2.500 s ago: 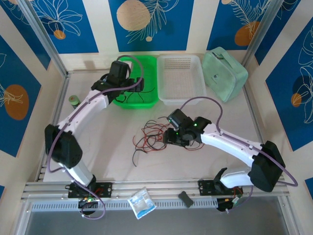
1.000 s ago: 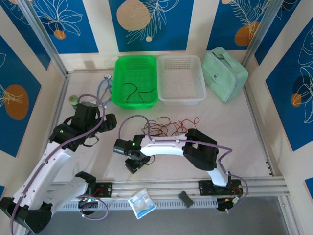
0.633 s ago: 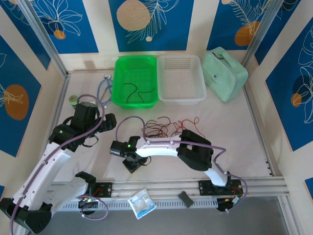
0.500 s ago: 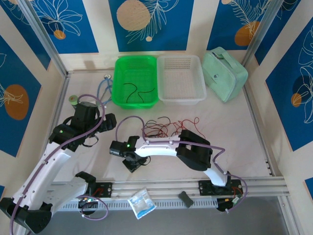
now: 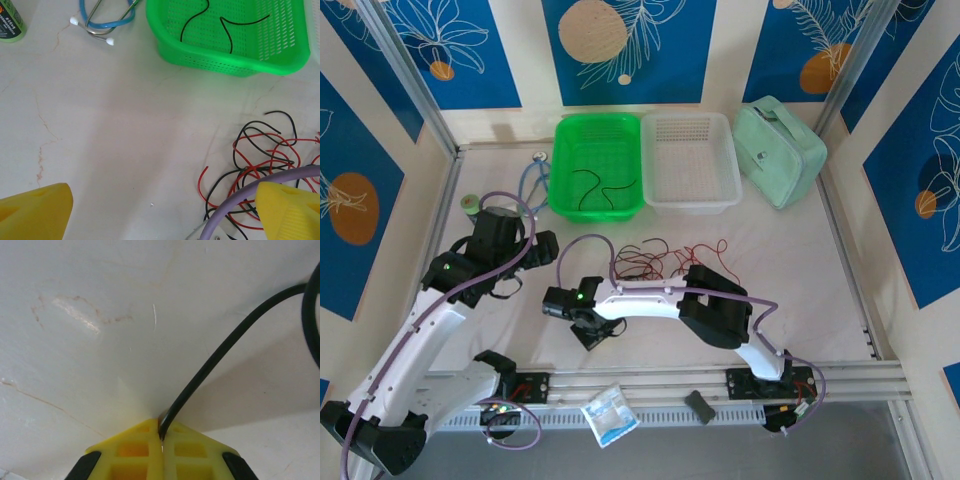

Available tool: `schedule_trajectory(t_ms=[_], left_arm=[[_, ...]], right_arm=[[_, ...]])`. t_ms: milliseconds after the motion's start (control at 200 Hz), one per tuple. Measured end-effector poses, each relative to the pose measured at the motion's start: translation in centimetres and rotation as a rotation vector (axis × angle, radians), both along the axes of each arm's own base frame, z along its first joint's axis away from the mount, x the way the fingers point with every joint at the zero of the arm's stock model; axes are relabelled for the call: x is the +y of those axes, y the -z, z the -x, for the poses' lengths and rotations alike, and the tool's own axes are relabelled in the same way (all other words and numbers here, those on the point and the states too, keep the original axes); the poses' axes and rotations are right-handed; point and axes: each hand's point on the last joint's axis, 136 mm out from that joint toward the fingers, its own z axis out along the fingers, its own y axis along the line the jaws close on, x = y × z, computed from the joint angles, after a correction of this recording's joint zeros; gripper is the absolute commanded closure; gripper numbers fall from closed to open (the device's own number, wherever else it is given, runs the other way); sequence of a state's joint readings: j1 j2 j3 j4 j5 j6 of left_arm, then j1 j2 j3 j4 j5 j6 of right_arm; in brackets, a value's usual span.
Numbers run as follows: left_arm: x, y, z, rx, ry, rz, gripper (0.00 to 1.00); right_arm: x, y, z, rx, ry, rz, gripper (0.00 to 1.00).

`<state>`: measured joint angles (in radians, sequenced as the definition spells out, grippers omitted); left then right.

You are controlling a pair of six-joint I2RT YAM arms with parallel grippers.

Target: Untangle the cables

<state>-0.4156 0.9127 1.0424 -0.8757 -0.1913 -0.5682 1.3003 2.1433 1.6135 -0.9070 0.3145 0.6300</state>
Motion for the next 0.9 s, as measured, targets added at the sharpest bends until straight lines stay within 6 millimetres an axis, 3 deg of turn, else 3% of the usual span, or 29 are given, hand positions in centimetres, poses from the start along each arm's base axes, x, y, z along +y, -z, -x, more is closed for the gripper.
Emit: schedule_trajectory(t_ms=[130,230,300,475,555,650,780,900], left_arm=[[0.0,0.0,0.0,0.000,-0.001,0.000,0.07],[-0.1,0.0,0.0,0.002,0.004,0.004,0.08],[-0.3,0.0,0.0,0.002,0.011,0.011,0.09],[-1.3,-0.7,-0.1,-0.037,0.054,0.062,0.10],[-1.9,-1.1,0.1,-0.070,0.087,0.095,0.13],[-2.6,-1.6,0.3,-0.104,0.124,0.133,0.19],[-3.7,-2.4,0.4,-0.143,0.185,0.178,0.31],[-5.0,-2.3,0.3,-0.159,0.244,0.224,0.34]], right_arm=[[0.2,-0.3,0.0,-0.008,-0.002,-0.020,1.00],[0.3,-2.2,-0.1,-0.032,-0.017,-0.067,1.00],[0.1,-5.2,-0.2,-0.061,-0.027,-0.126,1.00],[-0.6,-16.6,-0.6,-0.147,-0.042,-0.396,1.00],[-1.7,-20.5,-1.0,-0.168,-0.037,-0.494,1.00],[-3.2,-23.2,-2.0,-0.172,-0.008,-0.567,1.00],[-5.2,-25.0,-3.8,-0.140,0.059,-0.640,1.00],[-7.1,-27.2,-5.6,-0.120,0.123,-0.730,1.00]])
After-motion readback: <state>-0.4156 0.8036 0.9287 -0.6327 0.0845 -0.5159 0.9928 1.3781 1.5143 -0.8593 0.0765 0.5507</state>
